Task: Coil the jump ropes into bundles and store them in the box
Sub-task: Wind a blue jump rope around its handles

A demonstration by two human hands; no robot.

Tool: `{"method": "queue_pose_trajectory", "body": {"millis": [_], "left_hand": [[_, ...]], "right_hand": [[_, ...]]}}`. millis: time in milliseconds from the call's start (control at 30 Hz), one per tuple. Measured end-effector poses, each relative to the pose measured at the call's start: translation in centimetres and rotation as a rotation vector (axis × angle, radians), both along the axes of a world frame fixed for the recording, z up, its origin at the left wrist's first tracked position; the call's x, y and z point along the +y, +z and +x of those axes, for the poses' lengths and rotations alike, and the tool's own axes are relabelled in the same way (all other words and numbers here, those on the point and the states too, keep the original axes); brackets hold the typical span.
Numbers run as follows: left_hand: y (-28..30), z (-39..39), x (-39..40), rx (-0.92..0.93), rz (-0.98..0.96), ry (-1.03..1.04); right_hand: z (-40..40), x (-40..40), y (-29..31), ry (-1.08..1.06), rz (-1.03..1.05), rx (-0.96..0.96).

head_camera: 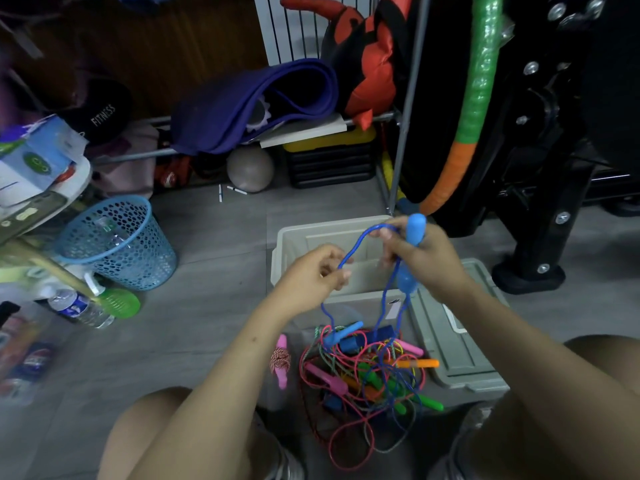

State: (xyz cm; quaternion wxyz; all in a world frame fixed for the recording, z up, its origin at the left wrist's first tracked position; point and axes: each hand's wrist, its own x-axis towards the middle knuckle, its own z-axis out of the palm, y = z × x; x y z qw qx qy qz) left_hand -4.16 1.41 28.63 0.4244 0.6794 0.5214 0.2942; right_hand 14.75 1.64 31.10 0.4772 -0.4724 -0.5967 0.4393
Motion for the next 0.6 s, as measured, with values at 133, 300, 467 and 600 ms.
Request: {"method": "queue_pose_trajectory", "body": {"millis": [133,300,467,600], "left_hand": [[-0.6,-0.8,0.3,0.069,-0.045,0.024],[0.0,-0.8,0.6,0.123,0.36,0.178],[0.3,0.4,0.1,0.121,0.511,0.198],[0.3,0.5,0.4,0.064,0.466,0.249]], "right_hand": [[1.1,1.0,0.7,-0.182,-0.067,0.156],[1.3,1.2,-0.9,-0.098,-0.063,-0.357],[0.3,0.7,-2.0,-0.064,-0.083,-0.421],[0.0,0.4,-1.9,-0.011,-0.081,-0.403]]}}
